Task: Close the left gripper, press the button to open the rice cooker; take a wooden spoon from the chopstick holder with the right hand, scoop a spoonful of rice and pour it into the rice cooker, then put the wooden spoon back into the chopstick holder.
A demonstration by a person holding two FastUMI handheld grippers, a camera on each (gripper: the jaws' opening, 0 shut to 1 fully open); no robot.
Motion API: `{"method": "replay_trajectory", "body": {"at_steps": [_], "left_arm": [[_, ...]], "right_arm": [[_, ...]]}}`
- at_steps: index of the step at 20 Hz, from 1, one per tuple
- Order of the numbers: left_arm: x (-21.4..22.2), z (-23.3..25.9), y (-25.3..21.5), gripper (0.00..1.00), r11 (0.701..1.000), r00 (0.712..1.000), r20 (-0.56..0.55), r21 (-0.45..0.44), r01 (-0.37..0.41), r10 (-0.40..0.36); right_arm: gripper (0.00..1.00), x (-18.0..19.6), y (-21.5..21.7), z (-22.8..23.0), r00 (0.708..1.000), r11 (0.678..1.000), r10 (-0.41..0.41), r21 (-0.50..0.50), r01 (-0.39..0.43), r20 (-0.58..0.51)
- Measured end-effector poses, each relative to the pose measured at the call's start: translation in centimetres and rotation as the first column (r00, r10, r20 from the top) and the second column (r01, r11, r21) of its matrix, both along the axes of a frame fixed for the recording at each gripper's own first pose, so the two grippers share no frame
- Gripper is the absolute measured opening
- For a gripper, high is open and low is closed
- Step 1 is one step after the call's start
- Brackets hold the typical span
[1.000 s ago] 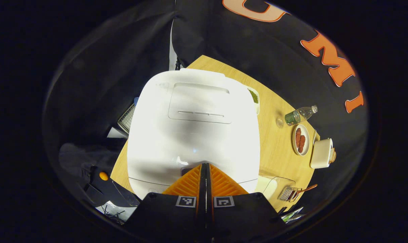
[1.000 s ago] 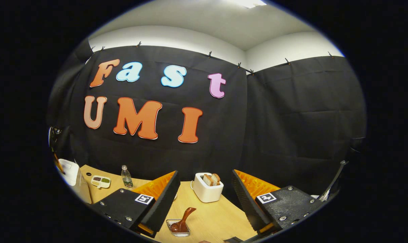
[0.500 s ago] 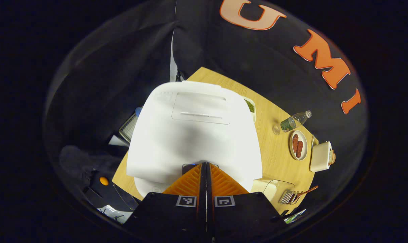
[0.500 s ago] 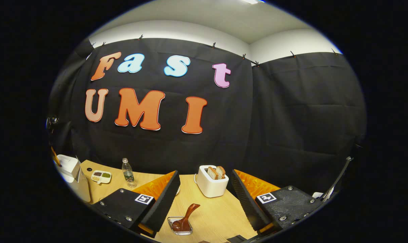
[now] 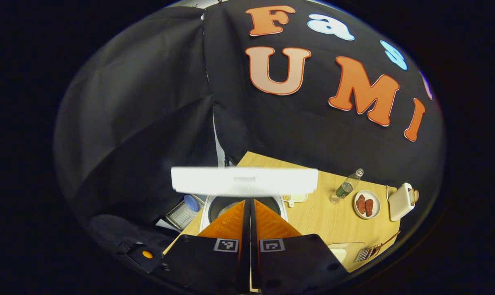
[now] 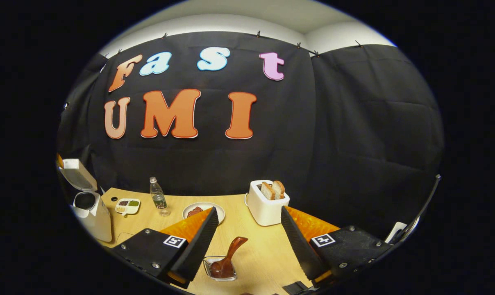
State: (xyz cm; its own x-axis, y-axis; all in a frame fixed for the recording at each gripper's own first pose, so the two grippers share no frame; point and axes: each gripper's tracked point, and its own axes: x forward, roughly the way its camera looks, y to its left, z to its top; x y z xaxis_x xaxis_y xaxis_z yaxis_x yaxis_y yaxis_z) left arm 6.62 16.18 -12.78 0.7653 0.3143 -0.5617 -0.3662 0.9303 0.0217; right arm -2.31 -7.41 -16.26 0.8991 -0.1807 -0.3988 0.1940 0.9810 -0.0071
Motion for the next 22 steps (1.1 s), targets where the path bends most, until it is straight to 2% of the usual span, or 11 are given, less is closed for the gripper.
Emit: {"method": "replay_trajectory", "body": {"at_steps": [2,4,7,11,14,16,17,20,21,22], "left_arm": [[-0.9,1.3,-0.8,0.06,1.000,0.998,0.064,0.026,-0.014,0.012],[-2.4,2.8,-1.8,0.03,0.998,0.992,0.123,0.047,-0.029,0.023],[-4.6,5.3,-3.7,0.06,0.992,0.976,0.214,0.105,-0.064,0.041],[-7.5,7.5,-6.7,0.06,0.980,0.952,0.304,0.181,-0.087,0.028],[-9.9,8.4,-7.6,0.13,0.961,0.947,0.318,0.253,-0.115,0.030],[-11.5,8.3,-8.5,0.26,0.951,0.946,0.323,0.280,-0.132,0.036],[-12.3,8.5,-9.2,0.24,0.945,0.945,0.324,0.295,-0.138,0.036],[-13.9,8.2,-10.8,0.43,0.943,0.944,0.330,0.306,-0.130,0.023],[-14.3,8.3,-11.1,0.41,0.940,0.941,0.337,0.312,-0.135,0.023],[-14.5,8.5,-11.5,0.53,0.941,0.939,0.344,0.312,-0.132,0.018]], "right_arm": [[0.96,0.4,-0.5,-2.0,0.999,1.000,0.013,-0.005,-0.013,-0.043],[0.95,0.6,-0.3,-3.9,0.995,0.998,0.047,0.034,-0.044,-0.085],[0.96,0.8,-0.4,-6.8,0.986,0.992,0.089,0.102,-0.074,-0.142],[0.96,0.8,0.0,-11.6,0.952,0.978,0.168,0.165,-0.128,-0.255],[0.96,0.9,0.8,-14.5,0.923,0.963,0.210,0.229,-0.139,-0.322],[0.95,0.8,1.4,-16.3,0.902,0.956,0.231,0.257,-0.141,-0.364],[0.95,0.9,1.8,-17.0,0.893,0.952,0.244,0.267,-0.146,-0.379],[0.93,1.0,3.0,-18.9,0.863,0.938,0.276,0.316,-0.145,-0.423],[0.90,1.0,3.4,-19.3,0.856,0.930,0.288,0.337,-0.144,-0.430],[0.88,1.0,3.7,-20.0,0.849,0.925,0.298,0.351,-0.144,-0.436]]}}
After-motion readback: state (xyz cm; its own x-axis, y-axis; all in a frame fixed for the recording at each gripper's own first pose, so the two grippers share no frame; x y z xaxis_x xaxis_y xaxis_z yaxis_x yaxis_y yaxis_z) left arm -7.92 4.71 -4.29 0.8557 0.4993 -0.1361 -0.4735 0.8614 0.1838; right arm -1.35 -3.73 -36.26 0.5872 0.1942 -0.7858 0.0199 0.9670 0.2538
